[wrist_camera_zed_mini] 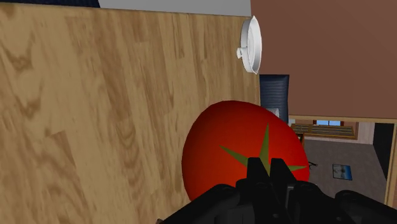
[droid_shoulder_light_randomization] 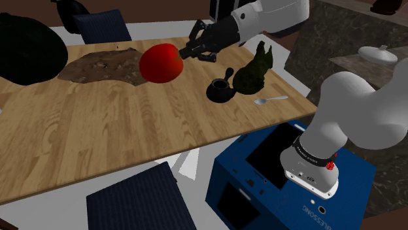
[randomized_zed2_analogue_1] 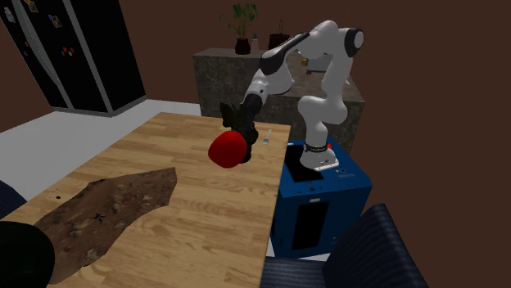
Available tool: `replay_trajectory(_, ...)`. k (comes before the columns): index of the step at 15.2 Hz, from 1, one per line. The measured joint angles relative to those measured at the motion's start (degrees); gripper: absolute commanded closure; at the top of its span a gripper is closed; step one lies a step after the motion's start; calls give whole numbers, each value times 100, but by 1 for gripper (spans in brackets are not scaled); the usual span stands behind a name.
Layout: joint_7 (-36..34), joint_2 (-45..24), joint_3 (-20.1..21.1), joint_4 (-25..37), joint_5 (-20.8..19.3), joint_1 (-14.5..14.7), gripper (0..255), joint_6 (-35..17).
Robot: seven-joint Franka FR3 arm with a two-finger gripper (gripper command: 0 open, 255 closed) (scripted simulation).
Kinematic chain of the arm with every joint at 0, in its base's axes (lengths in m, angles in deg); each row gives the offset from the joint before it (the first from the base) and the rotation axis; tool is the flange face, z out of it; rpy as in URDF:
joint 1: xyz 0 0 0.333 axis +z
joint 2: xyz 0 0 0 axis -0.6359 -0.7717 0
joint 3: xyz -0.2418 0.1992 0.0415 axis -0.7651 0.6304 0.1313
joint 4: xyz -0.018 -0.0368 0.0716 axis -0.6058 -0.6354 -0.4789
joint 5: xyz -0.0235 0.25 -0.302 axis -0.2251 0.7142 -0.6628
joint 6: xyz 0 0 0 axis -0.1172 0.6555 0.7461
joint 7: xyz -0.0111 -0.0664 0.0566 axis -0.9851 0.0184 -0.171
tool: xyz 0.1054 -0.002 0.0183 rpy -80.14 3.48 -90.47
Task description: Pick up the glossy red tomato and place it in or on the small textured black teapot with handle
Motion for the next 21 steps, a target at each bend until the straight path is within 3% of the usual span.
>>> replay_trajectory(4, -489, 550, -378, -260, -1127, -642, 255, 623)
replay_trajectory(12, -756, 1047, -1322, -252, -2769, -1785, 255, 2016)
replay_trajectory(17, -739, 1028, -1994, 126, -3553, -2266, 255, 2909)
replay_trajectory(21, -633, 844, -2610, 618, -4045, -2450, 255, 3610)
